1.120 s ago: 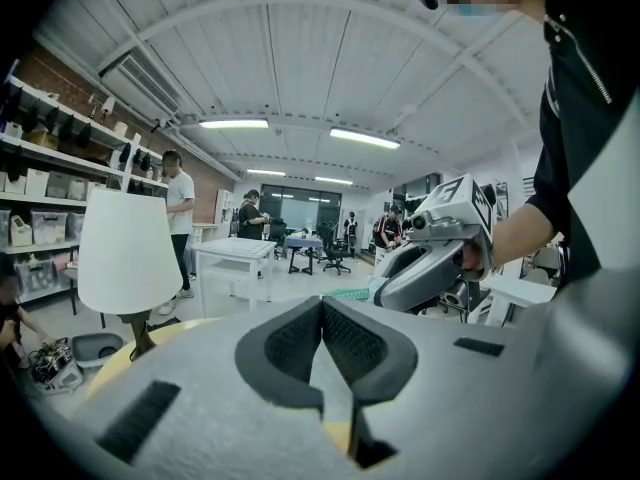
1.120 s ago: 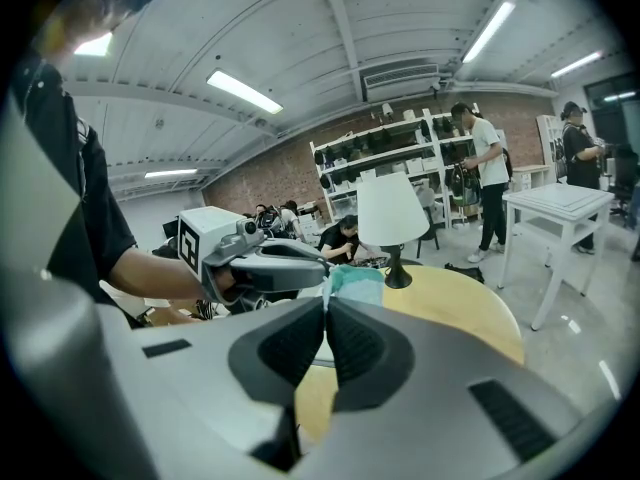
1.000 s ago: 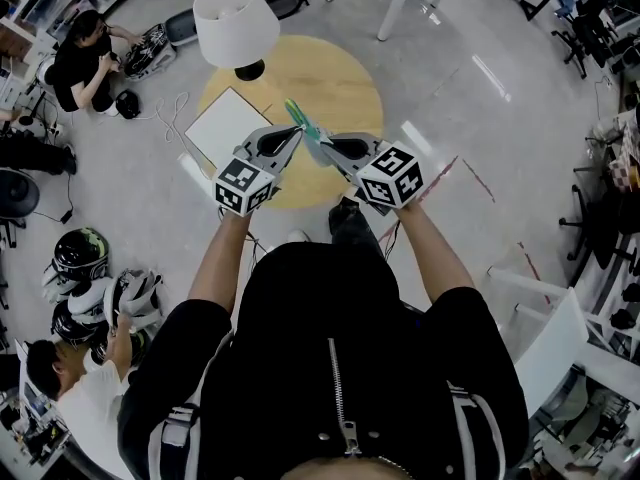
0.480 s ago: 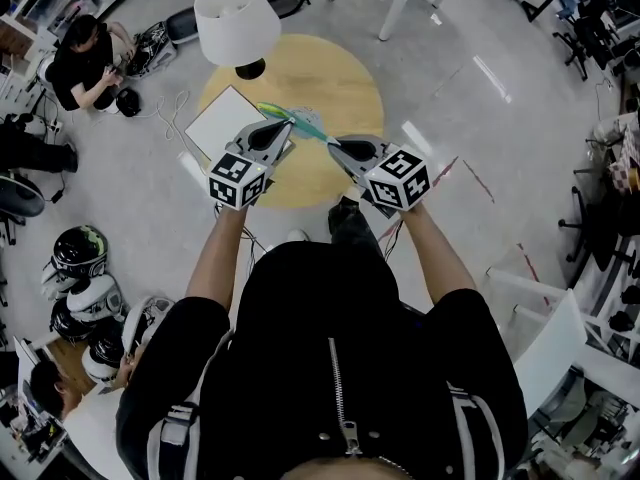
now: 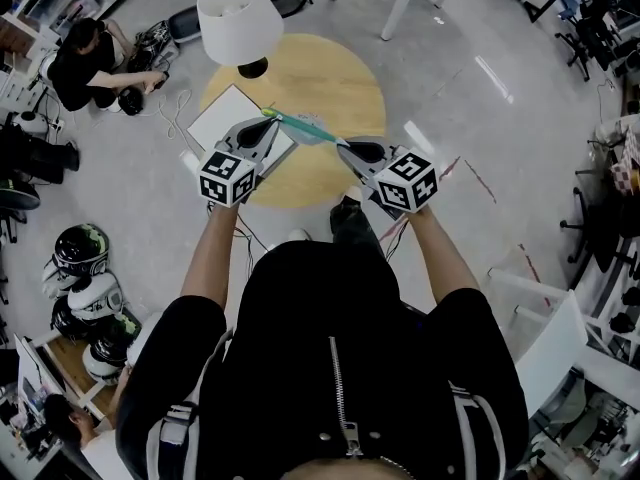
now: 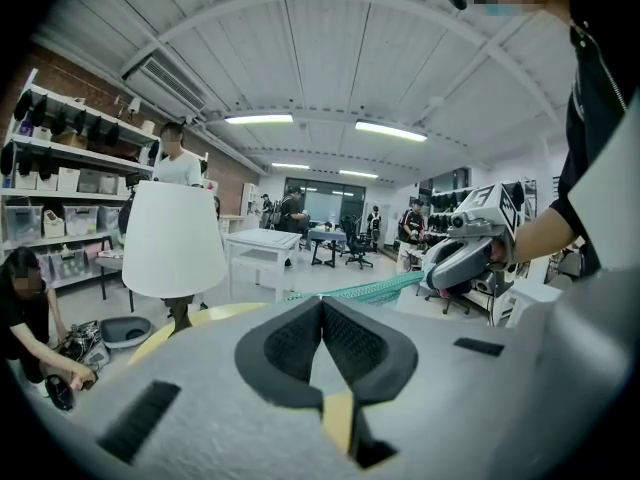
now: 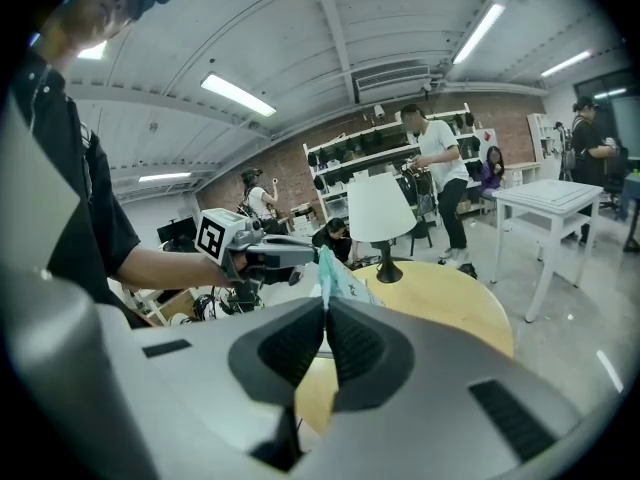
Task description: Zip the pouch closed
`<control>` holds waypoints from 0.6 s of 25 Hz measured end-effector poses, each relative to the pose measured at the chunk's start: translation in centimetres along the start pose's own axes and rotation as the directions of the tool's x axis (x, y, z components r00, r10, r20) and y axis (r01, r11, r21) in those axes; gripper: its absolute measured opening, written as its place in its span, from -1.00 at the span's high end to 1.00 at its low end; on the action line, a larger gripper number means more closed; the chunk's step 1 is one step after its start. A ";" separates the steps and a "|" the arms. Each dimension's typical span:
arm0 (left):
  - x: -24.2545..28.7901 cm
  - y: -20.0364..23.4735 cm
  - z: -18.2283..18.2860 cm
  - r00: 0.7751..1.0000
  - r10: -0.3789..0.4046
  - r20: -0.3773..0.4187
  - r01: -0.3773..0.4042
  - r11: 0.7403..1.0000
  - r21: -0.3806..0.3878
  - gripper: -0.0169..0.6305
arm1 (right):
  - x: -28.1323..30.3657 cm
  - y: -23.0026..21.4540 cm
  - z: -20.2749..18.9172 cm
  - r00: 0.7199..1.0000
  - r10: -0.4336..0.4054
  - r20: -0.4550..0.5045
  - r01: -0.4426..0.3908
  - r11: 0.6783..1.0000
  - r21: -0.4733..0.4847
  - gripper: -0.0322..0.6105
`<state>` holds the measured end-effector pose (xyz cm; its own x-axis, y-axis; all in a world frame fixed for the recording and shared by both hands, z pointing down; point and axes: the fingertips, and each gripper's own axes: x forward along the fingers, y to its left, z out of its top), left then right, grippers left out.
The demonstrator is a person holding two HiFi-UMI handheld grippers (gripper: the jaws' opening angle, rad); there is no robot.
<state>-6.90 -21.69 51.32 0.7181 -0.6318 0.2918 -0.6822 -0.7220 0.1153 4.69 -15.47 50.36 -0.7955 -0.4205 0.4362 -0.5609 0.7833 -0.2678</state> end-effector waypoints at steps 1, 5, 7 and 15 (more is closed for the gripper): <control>0.0 0.0 -0.1 1.000 -0.003 -0.003 0.003 1.000 0.004 0.93 | 0.0 0.0 0.0 1.000 -0.002 -0.001 0.002 1.000 0.000 0.86; 0.2 0.0 -0.3 1.000 0.001 -0.012 -0.001 1.000 0.003 0.93 | -0.3 -0.2 -0.2 1.000 -0.006 -0.005 0.006 1.000 -0.004 0.86; 0.0 0.6 -0.6 1.000 0.024 -0.014 -0.024 1.000 -0.014 0.93 | -0.6 -0.5 -0.3 1.000 -0.013 -0.005 0.013 1.000 0.002 0.86; -0.5 1.5 -1.5 0.998 0.049 -0.046 -0.049 0.999 -0.003 0.93 | -1.3 -1.7 -0.7 0.999 -0.032 0.004 0.032 0.999 0.028 0.86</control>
<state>-8.43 -22.04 52.73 0.6768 -0.6526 0.3406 -0.7170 -0.6892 0.1041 6.82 -15.99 50.84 -0.7779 -0.4477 0.4409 -0.5926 0.7561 -0.2778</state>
